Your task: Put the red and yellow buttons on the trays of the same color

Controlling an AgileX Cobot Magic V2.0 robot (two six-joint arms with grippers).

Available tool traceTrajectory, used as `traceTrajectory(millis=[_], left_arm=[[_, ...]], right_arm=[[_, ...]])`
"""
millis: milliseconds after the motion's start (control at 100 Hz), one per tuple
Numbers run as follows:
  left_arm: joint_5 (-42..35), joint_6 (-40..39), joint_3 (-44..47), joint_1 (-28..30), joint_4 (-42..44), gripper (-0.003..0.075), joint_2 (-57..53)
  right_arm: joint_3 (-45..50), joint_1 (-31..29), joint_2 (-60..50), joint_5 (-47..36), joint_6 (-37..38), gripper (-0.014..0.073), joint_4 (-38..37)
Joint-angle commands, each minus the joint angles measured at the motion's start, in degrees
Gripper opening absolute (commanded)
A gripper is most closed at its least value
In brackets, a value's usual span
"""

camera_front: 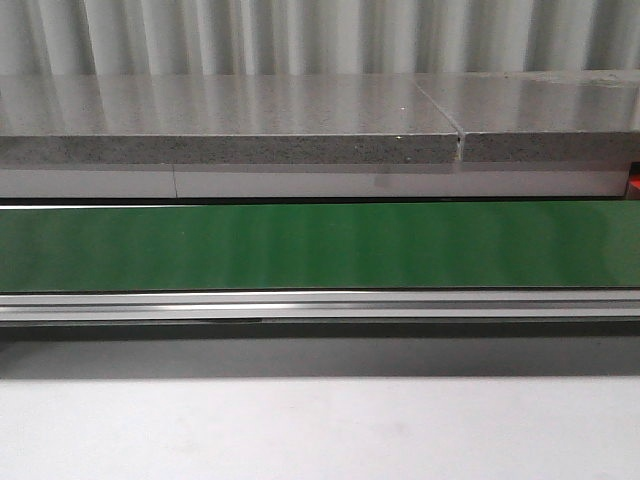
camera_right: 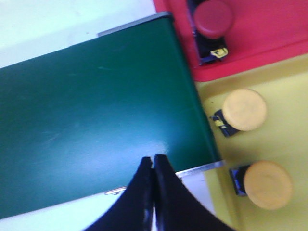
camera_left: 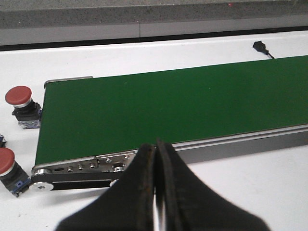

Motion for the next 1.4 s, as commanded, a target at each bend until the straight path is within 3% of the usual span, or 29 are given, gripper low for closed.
traceTrajectory(millis=[0, 470, 990, 1390], left_arm=[[-4.34, -0.04, -1.46, -0.03, -0.71, -0.002, 0.5], [-4.34, -0.04, -1.46, -0.03, -0.71, -0.002, 0.5], [-4.34, -0.04, -1.46, -0.03, -0.71, -0.002, 0.5], [-6.84, -0.04, -1.56, -0.03, -1.28, -0.002, 0.5]], right_arm=[[-1.31, 3.27, -2.58, -2.74, -0.11, -0.0088, -1.5], [0.22, 15.76, -14.6, -3.2, -3.28, -0.0088, -2.18], [16.2, 15.97, -43.73, -2.4, -3.28, -0.0088, -2.18], [17.13, 15.97, -48.19, 0.12, -3.28, -0.0088, -2.13]])
